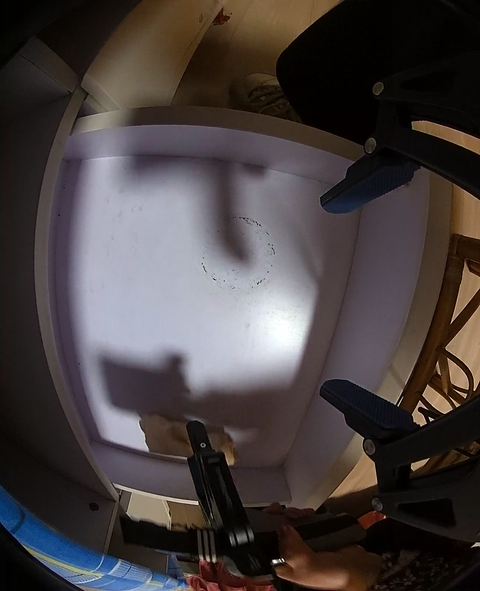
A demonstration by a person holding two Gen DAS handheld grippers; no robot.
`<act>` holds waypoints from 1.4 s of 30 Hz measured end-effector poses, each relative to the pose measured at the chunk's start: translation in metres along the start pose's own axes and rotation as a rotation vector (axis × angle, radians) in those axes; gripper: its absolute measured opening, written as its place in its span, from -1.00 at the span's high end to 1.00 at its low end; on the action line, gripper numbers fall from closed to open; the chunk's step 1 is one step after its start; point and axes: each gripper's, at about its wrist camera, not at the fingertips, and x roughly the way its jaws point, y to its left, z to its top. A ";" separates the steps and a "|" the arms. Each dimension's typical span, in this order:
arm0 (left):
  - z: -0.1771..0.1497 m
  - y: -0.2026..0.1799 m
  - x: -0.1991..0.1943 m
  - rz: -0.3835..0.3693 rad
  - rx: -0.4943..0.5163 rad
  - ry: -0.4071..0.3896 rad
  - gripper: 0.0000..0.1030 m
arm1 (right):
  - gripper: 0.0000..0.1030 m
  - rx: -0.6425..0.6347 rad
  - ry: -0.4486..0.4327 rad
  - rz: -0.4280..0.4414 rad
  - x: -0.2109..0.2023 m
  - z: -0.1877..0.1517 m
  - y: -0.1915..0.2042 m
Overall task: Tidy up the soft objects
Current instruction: 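Close the left gripper on the beige stocking bundle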
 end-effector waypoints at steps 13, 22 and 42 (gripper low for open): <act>0.004 0.010 0.022 0.188 0.009 0.032 -0.42 | -0.80 0.009 0.012 0.004 0.006 0.000 -0.001; 0.005 0.017 0.042 0.176 -0.004 0.042 -0.04 | -0.80 0.009 0.014 -0.012 0.007 0.001 -0.006; -0.003 0.015 0.019 0.132 -0.014 -0.023 0.19 | -0.80 -0.029 -0.016 -0.091 0.011 0.005 -0.007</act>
